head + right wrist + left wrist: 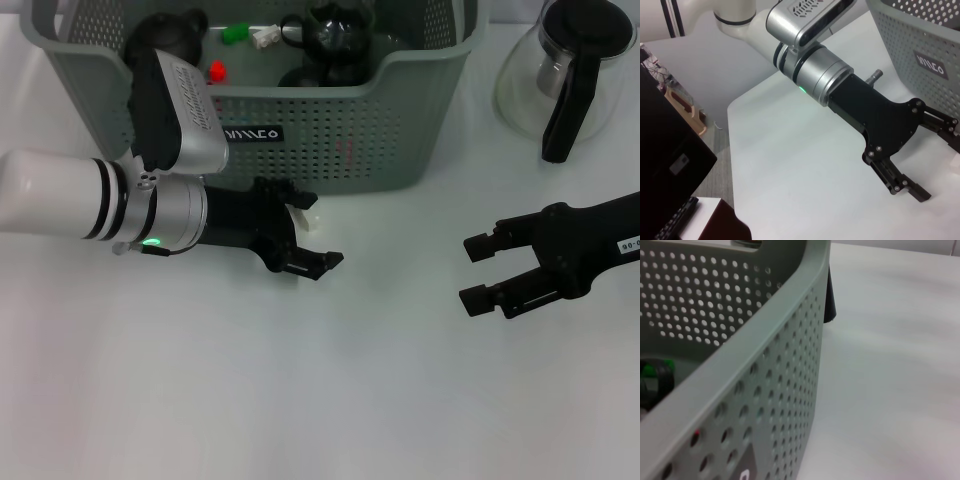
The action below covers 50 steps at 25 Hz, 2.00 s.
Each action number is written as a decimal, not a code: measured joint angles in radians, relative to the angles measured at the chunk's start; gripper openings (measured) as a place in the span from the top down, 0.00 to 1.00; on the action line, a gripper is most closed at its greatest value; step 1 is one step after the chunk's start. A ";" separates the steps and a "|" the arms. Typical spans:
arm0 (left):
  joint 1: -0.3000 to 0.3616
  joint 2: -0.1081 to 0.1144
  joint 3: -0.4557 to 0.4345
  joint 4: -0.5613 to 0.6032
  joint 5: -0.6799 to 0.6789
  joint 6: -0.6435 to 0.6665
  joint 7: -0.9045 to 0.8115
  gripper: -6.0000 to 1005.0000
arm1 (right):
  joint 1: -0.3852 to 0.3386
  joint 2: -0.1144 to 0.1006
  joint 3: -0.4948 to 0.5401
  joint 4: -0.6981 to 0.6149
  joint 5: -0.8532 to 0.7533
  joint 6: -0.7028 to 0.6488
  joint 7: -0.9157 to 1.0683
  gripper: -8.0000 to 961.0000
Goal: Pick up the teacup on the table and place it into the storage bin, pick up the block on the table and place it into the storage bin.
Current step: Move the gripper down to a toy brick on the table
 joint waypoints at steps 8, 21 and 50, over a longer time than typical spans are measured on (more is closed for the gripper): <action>0.006 0.003 0.012 0.001 0.002 0.051 -0.001 0.10 | 0.001 0.000 0.000 -0.002 0.000 0.000 0.006 0.02; 0.014 0.018 -0.091 0.073 -0.013 0.270 -0.002 0.10 | -0.001 0.001 0.000 -0.003 0.000 0.000 0.004 0.02; 0.009 0.002 -0.026 -0.019 -0.010 0.000 0.029 0.10 | -0.004 0.006 -0.004 0.003 0.000 0.004 0.002 0.02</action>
